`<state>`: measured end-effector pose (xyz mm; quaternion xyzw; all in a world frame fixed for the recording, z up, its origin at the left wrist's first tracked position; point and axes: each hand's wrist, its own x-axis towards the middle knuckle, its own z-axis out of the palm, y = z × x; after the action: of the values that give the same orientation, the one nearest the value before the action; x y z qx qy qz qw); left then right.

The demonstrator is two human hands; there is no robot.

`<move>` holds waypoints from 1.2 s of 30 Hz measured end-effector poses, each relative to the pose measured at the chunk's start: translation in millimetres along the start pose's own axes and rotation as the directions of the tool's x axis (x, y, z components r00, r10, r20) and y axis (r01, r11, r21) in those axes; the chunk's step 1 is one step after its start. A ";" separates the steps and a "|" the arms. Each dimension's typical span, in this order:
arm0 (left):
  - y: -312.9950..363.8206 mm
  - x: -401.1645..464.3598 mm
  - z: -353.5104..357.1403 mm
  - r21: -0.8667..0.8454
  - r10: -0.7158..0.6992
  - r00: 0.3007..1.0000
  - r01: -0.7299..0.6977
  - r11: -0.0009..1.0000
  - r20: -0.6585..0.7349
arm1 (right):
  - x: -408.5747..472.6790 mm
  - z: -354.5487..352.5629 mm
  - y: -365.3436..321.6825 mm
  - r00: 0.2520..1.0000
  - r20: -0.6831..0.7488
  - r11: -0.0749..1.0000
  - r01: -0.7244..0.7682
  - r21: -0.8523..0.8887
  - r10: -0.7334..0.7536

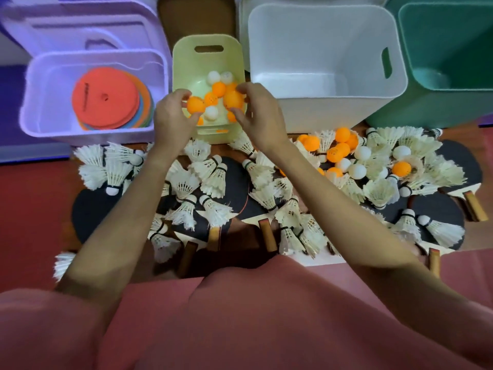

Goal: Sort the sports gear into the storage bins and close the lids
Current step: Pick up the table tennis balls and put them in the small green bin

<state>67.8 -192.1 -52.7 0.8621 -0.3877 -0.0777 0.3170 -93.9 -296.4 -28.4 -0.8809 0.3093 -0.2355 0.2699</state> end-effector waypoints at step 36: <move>126.1 -80.0 157.6 0.418 0.151 0.794 -0.459 0.784 0.588 | -146.3 -56.9 162.0 0.921 0.209 0.836 -0.181 -0.519 0.329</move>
<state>-125.1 -274.2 -109.1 0.7824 -0.6042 -0.1425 -0.0493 -296.7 -324.3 -123.1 -0.8951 0.4317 0.0205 0.1095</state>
